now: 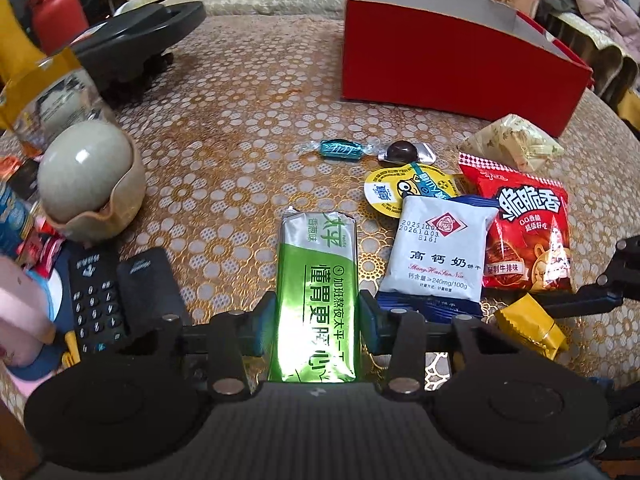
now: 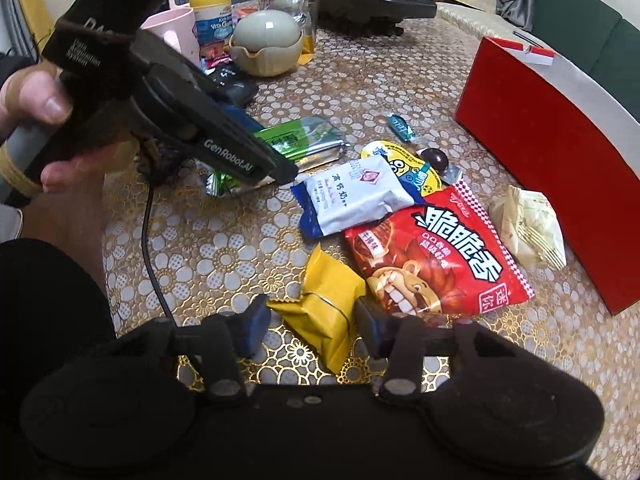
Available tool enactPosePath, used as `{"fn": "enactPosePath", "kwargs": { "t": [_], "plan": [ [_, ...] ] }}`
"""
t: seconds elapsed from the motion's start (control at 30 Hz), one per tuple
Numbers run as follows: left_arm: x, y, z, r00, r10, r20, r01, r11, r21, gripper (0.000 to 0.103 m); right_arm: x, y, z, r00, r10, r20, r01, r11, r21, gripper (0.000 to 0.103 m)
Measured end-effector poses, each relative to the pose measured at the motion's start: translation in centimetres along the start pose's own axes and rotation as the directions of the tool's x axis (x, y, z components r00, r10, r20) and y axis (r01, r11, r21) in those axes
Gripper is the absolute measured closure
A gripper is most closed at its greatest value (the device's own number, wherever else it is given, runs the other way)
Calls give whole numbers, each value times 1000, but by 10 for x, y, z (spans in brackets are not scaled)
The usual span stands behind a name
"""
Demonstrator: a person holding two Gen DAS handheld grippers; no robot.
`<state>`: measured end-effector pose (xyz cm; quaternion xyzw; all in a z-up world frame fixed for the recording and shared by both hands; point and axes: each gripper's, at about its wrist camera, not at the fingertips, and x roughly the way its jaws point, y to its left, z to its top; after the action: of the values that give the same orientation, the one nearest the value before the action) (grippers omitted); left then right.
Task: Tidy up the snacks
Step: 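Grasp the green packet with the left tool while the right tool grasps the yellow packet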
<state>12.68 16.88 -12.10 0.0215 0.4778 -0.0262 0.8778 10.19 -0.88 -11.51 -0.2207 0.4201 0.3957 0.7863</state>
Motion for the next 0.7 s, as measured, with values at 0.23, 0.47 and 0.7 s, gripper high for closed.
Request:
{"fn": "enactPosePath", "kwargs": {
  "t": [0.23,0.47,0.7],
  "plan": [
    [-12,6,-11,1000,-16,4,17,997,-72,61,-7,-4,-2,1000,14,16,-15,998,54,62],
    [-20,2,-22,1000,-27,5,27,996,-90,61,-17,-3,-7,999,21,29,-23,998,61,65],
    [-31,-3,-24,999,-43,22,46,993,-109,61,-28,-9,-7,998,23,56,-28,995,91,71]
  ]
}}
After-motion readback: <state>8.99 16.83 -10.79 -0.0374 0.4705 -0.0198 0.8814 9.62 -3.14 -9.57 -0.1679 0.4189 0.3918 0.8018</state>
